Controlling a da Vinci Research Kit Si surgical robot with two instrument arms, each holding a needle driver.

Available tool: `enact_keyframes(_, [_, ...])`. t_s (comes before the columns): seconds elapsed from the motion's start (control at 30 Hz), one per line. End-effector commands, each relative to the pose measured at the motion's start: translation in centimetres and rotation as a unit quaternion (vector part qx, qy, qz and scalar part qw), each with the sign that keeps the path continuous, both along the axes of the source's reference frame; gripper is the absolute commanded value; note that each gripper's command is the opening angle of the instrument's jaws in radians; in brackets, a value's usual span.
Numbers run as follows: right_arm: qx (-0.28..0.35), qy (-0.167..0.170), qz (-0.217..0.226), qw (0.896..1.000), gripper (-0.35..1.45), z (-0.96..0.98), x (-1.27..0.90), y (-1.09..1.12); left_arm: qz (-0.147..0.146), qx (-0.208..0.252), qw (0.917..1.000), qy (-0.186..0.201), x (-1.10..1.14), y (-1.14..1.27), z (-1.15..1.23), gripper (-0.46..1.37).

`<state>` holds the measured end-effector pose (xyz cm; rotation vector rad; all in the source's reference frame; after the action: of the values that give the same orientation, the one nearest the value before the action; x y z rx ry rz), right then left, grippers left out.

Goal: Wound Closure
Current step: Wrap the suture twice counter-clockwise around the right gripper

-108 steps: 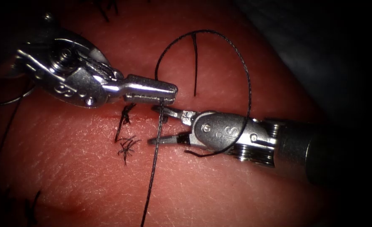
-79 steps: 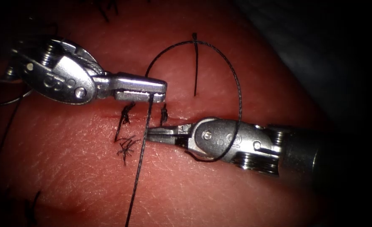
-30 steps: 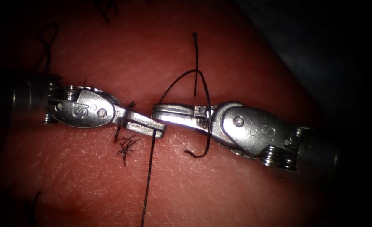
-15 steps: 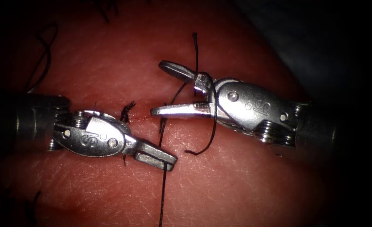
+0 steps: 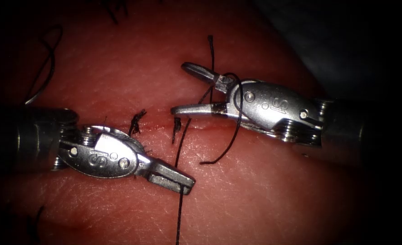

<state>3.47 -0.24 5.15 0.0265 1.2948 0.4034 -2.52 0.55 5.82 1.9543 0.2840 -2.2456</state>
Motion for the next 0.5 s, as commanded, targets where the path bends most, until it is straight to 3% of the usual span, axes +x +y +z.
enact_keyframes(0.03, [0.003, -0.008, -0.013, 1.000, 1.05, 0.02, 0.03, -0.02, 0.004, -0.011, 0.9999, -0.004, 0.00, 0.03, -0.04, -0.35])
enact_keyframes(0.23, [0.006, -0.025, -0.038, 0.999, 1.14, 0.08, 0.10, -0.15, 0.006, -0.053, 0.9984, -0.019, 0.01, 0.16, -0.23, -0.35])
enact_keyframes(0.4, [0.017, -0.052, -0.081, 0.995, 1.15, 0.12, 0.17, -0.29, -0.030, -0.080, 0.9950, -0.051, -0.02, 0.41, -0.42, -0.35])
enact_keyframes(0.5, [0.020, -0.059, -0.098, 0.993, 1.18, 0.12, 0.16, -0.31, -0.036, -0.081, 0.9942, -0.060, -0.02, 0.49, -0.48, -0.35])
